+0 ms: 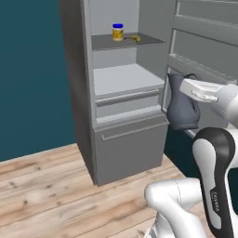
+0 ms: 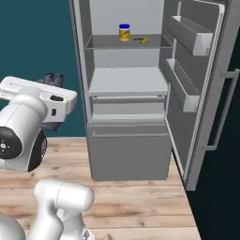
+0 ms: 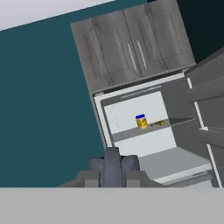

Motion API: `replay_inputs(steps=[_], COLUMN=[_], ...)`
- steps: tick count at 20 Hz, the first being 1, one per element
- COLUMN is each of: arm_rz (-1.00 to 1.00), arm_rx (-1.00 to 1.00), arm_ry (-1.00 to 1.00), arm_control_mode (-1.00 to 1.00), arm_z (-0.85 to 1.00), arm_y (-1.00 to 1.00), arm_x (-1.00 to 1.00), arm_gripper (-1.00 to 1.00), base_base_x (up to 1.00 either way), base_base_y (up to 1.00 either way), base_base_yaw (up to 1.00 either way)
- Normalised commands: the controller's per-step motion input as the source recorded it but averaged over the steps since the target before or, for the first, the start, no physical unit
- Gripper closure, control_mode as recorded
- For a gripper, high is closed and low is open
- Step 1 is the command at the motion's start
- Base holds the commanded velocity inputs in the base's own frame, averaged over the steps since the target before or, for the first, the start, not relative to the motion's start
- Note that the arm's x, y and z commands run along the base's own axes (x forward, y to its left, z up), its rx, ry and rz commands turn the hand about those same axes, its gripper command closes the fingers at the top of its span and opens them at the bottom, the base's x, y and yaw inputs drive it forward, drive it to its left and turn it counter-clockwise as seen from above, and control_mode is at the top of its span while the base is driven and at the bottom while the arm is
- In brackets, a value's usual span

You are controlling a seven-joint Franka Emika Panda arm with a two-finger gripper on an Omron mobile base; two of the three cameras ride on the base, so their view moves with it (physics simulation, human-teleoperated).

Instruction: Move the mayonnaise and banana from the second highest shelf to the top shelf to make space. Then, place the pitcher from the counter on the cleared second highest shelf.

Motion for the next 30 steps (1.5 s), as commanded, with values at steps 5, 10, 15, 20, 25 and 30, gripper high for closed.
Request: replay_inputs(steps=[5, 10, 15, 20, 25, 30], arm_rz=[0.0, 0.0, 0.0, 0.0, 0.0, 0.0], arm_rx=[0.0, 0.0, 0.0, 0.0, 0.0, 0.0], arm_ry=[0.0, 0.0, 0.0, 0.0, 0.0, 0.0], arm_control_mode=[1.0, 1.0, 1.0, 1.0, 1.0, 1.0], arm_z=[0.0, 0.0, 0.0, 0.0, 0.0, 0.0], arm_y=[0.0, 0.0, 0.0, 0.0, 0.0, 0.0], arm_x=[0.0, 0.0, 0.0, 0.0, 0.0, 0.0], arm_gripper=[1.0, 1.0, 1.0, 1.0, 1.0, 1.0], base_base_x=[0.81, 0.65, 0.49, 0.42, 0.42, 0.64], base_base_y=[-0.09, -0.49, -0.57, -0.33, -0.03, -0.05], base_base_yaw=[-0.08, 0.11, 0.22, 0.24, 0.23, 0.09])
